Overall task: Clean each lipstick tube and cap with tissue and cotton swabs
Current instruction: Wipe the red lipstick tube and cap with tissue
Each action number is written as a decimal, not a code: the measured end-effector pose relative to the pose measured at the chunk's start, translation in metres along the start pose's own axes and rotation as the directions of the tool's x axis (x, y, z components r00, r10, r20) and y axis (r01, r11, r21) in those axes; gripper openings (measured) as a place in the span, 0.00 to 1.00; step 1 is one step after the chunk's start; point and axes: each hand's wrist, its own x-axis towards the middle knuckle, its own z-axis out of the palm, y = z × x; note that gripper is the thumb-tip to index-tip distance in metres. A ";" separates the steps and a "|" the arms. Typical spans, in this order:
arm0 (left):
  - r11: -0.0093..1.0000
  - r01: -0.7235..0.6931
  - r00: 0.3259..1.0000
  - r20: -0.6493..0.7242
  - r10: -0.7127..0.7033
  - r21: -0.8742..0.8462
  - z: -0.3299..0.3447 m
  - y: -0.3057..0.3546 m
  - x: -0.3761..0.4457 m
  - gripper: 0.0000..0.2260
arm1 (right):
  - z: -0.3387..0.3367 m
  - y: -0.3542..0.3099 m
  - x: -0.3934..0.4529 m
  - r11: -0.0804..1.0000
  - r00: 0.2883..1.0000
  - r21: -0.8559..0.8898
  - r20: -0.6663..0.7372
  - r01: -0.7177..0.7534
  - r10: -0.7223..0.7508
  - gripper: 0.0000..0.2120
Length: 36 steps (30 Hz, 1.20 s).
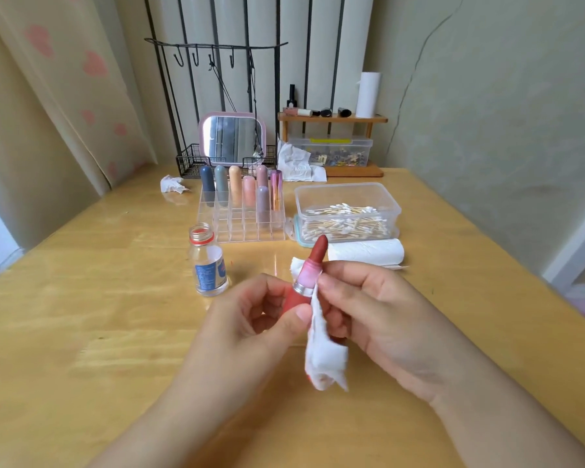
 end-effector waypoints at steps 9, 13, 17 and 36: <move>0.999 -0.035 0.999 -0.010 0.035 0.014 -0.001 -0.001 -0.001 0.10 | -0.001 0.004 -0.001 0.994 0.993 0.102 0.110 0.040 -0.051 0.12; 0.999 -0.034 0.999 0.030 0.033 0.038 0.001 0.002 -0.002 0.05 | 0.003 0.009 0.003 0.993 0.993 0.007 0.001 0.118 -0.118 0.09; 0.998 -0.045 0.998 0.034 0.044 0.035 0.000 0.002 -0.002 0.06 | 0.006 0.010 0.002 0.992 0.993 0.056 -0.003 0.114 -0.115 0.06; 0.974 0.179 0.972 0.176 -0.154 -0.141 0.002 0.014 -0.001 0.02 | 0.008 0.005 -0.003 0.982 0.988 0.115 -0.055 0.151 -0.145 0.08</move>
